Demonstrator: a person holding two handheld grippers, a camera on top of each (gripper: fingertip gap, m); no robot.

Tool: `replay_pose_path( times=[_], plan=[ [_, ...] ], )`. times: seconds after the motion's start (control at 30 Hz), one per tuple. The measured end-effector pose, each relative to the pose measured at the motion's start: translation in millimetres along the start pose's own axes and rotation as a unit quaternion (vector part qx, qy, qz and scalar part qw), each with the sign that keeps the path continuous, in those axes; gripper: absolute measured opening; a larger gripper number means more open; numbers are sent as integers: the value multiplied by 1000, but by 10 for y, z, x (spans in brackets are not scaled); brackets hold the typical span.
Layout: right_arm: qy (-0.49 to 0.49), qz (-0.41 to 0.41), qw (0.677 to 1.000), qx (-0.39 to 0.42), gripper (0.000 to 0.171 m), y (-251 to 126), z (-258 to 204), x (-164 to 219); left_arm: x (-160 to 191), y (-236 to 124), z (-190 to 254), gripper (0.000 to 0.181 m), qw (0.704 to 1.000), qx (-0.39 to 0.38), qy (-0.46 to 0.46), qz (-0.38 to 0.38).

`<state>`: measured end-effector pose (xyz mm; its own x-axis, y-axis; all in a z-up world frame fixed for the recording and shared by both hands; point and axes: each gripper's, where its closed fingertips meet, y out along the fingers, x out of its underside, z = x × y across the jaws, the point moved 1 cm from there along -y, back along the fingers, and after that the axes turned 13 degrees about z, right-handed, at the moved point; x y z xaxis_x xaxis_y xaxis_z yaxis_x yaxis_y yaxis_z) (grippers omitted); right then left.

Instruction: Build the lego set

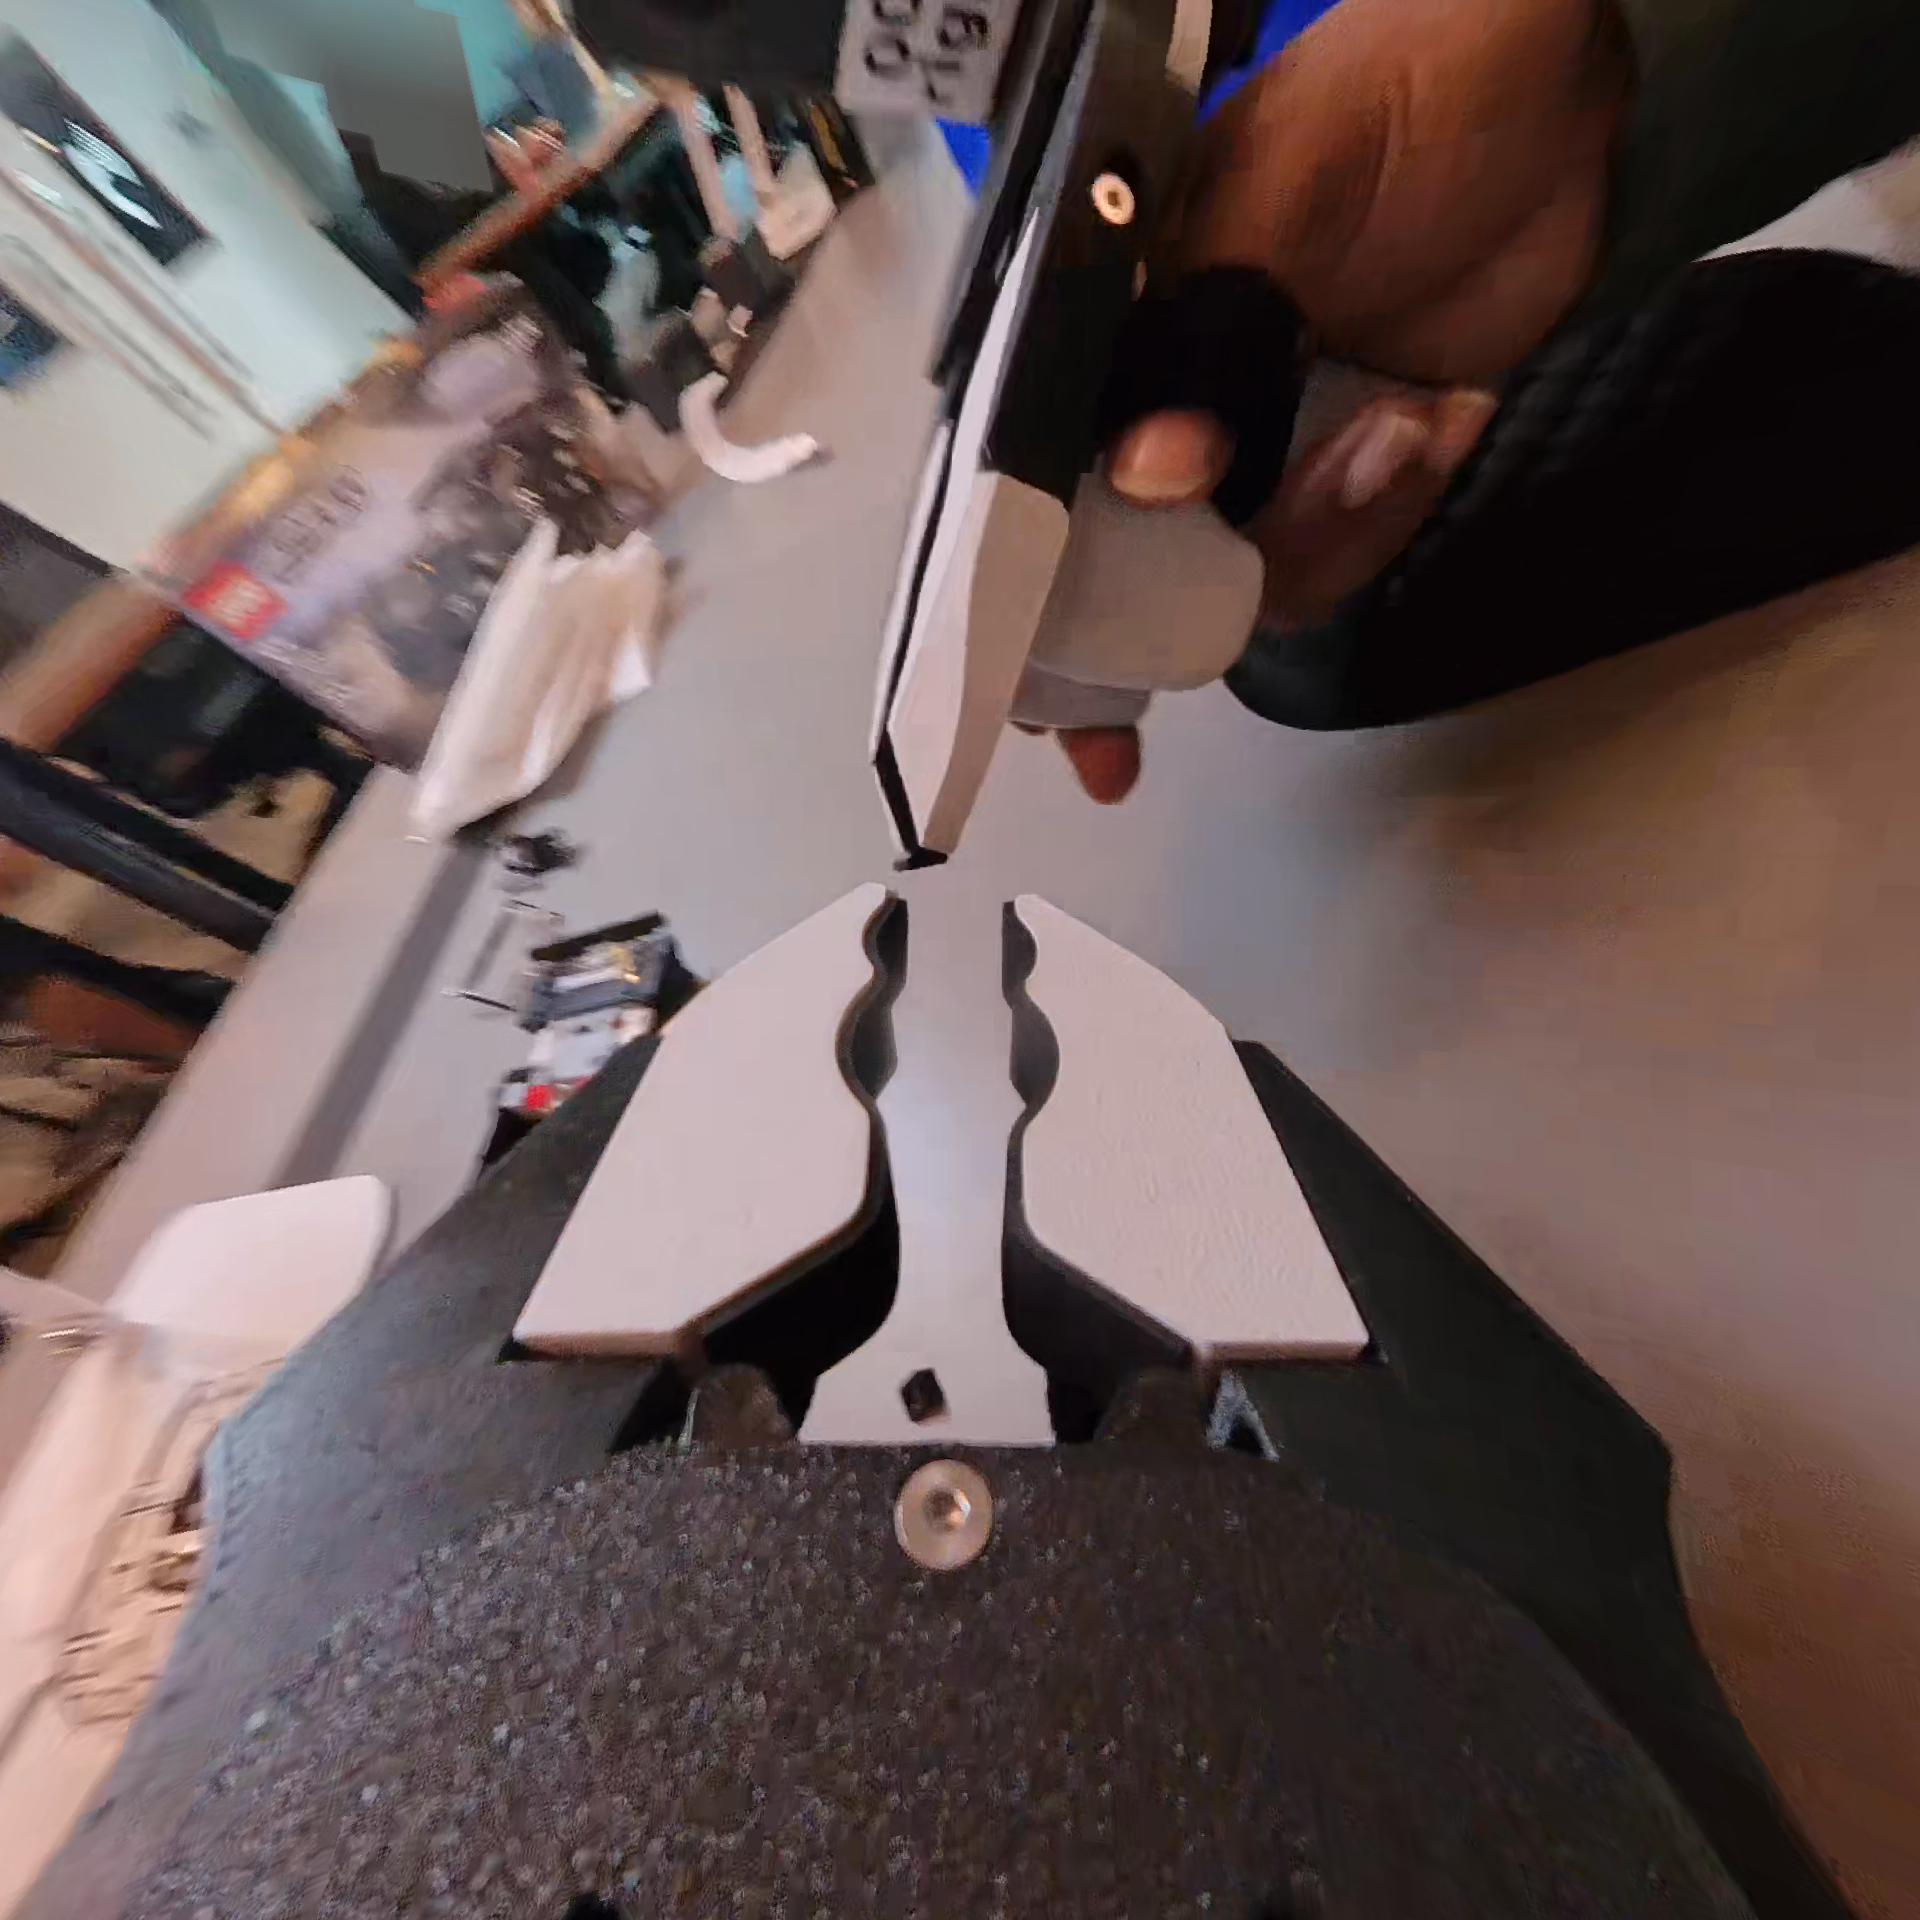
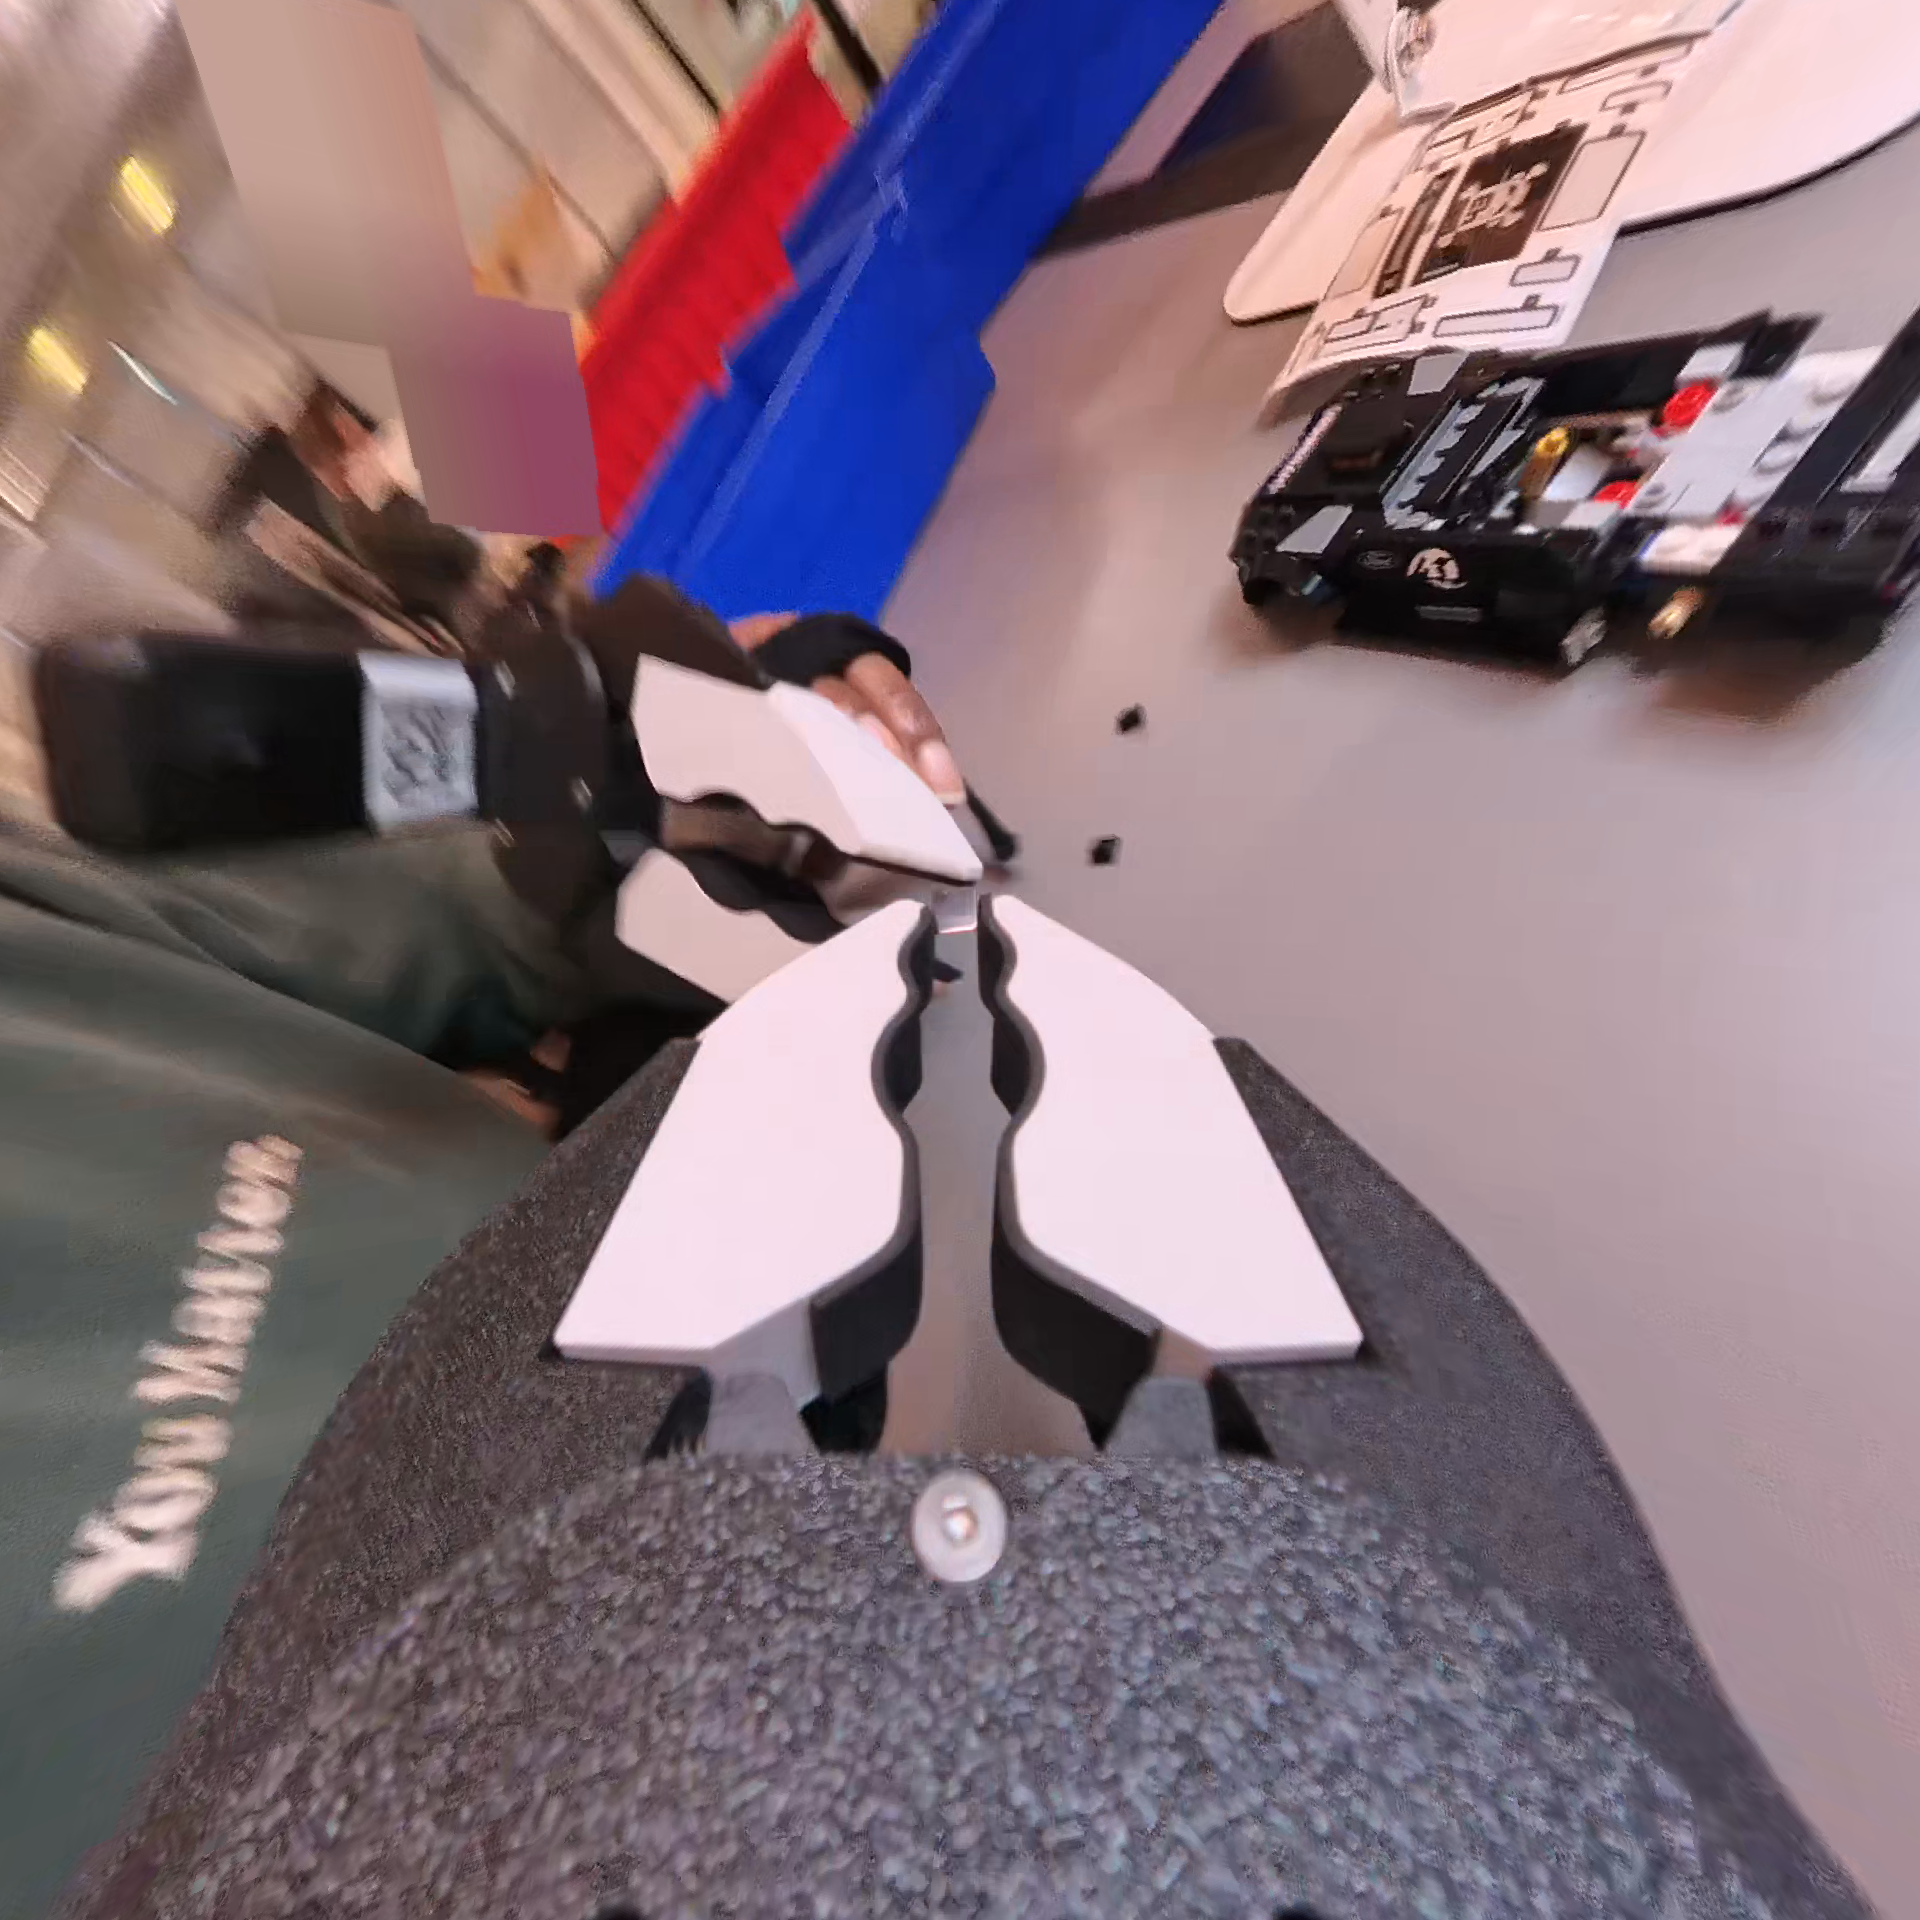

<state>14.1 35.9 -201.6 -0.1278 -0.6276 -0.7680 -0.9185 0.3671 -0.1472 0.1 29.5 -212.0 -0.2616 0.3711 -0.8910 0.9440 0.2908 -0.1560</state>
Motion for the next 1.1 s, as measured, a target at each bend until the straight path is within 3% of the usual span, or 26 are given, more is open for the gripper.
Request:
replay_pose_path(
  times=[0.1,0.53,0.6,0.67,0.77,0.83,0.93,1.03,1.1],
  plan=[
    [101,50,993,-21,8,-18,-93,-96,-145,-22,-76,19,998,-46,41,23],
    [163,71,983,-48,8,4,-266,-77,-296,-98,-73,9,992,-64,96,47],
    [136,68,987,-57,8,4,-283,-76,-305,-109,-72,8,994,-55,78,53],
    [71,56,992,-90,28,-19,-375,-74,-309,-127,-72,8,997,-35,26,65],
    [-118,52,987,-96,26,-97,-440,-83,-311,-163,-59,8,989,28,-108,94],
    [-240,41,966,-83,22,-136,-448,-84,-325,-190,-14,8,962,93,-229,116],
    [-383,13,920,-84,19,-161,-506,-52,-413,-252,78,8,894,189,-379,148],
    [-487,-11,866,-114,14,-168,-635,31,-530,-325,166,8,829,262,-461,175],
    [-515,-17,846,-132,12,-164,-723,51,-578,-362,216,8,796,298,-495,181]
  ],
)
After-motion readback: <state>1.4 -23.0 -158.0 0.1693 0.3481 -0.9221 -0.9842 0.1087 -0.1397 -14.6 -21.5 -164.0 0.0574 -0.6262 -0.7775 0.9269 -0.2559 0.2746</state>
